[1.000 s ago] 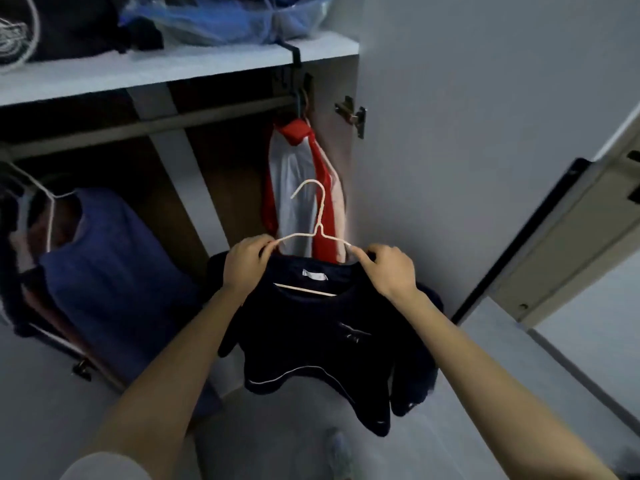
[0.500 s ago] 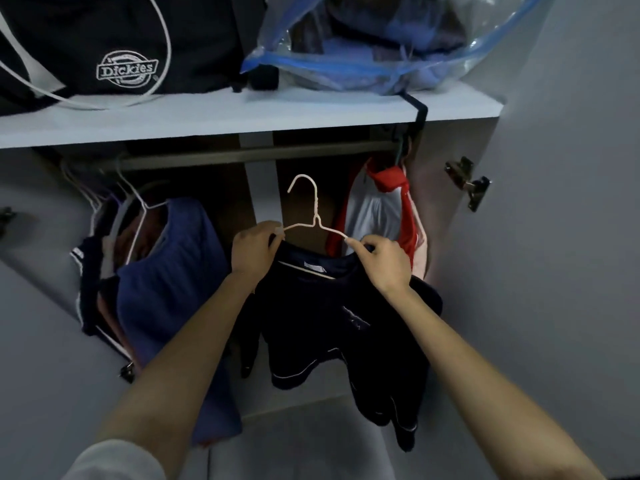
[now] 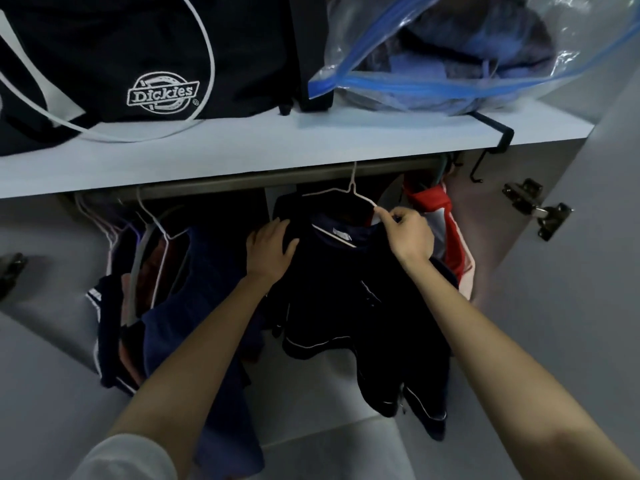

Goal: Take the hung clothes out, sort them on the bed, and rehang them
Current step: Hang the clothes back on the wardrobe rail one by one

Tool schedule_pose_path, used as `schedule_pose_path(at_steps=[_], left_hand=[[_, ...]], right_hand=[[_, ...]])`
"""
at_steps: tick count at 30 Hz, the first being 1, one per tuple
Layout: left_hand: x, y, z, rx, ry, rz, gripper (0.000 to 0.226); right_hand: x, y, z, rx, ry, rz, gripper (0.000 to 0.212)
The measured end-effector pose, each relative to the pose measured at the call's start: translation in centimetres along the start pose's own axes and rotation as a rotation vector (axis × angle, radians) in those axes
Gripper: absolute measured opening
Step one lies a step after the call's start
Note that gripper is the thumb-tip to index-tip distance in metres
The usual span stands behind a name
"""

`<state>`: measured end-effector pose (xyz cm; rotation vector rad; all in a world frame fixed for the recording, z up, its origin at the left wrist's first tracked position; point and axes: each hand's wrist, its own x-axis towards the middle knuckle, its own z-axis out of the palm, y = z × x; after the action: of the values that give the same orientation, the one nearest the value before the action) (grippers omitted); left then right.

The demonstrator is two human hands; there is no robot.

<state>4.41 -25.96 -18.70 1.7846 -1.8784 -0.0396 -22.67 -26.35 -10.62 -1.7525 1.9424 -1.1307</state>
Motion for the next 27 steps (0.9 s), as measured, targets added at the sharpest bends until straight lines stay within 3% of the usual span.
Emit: schedule_pose_path(at_steps=[5,12,19,23,27], left_hand=[[1.4,-0.2,-0.5,-0.003,-0.012,0.053,0.050],[2.2,-0.9,0.1,-0.018,-0.040,0.116,0.079],[2.0,-1.4,0.9,0.031,-0.102,0.083,0.065],[2.2,-0.8,1.7,0.008,-0.102,0.101,0.055],[2.3,-0.2,2.4,0.005,-0.127,0.135,0.060]], right_hand=[[1.6,-0.2,1.4,0.040,0.025,0.099,0.047],[0.6,1.4,3.3,0.070,-0.036,0.230,0.043],[1.3,2.8,3.3,0.059,-0.047,0.277,0.039],[1.8,4.5,2.0,-0.021,0.041,0.290,0.045],[2.9,5.9,0.5,-0.113,0.084,0.314,0.038]])
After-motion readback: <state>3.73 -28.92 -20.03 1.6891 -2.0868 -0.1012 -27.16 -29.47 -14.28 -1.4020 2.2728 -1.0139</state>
